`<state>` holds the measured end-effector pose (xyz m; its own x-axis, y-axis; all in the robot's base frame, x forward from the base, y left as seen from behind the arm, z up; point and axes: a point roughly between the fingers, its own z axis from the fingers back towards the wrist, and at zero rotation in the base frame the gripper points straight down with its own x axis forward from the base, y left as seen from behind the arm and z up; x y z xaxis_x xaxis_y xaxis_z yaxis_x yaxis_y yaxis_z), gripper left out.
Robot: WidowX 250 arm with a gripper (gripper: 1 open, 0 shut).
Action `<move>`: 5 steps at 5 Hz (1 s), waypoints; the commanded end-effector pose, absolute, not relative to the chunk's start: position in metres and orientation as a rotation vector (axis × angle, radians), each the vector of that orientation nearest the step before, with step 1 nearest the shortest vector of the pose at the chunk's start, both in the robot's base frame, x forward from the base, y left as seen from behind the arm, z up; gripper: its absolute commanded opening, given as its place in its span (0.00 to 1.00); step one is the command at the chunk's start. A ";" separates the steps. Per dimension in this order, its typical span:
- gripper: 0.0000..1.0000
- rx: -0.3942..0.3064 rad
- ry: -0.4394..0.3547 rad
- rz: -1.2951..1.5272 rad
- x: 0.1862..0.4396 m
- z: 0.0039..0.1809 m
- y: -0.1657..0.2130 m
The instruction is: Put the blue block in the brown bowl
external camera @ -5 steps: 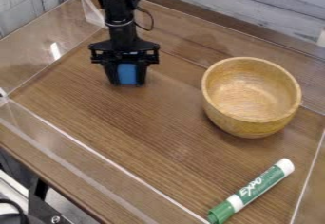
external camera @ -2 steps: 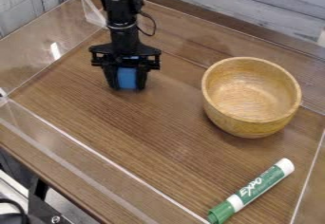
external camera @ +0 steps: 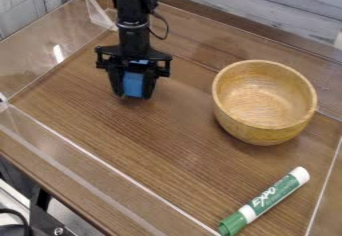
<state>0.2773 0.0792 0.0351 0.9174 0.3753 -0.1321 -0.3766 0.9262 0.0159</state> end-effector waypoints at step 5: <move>0.00 0.030 -0.056 0.115 0.294 0.190 0.039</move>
<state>0.2898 0.0380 0.1676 0.9929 0.1167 -0.0245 -0.1162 0.9930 0.0228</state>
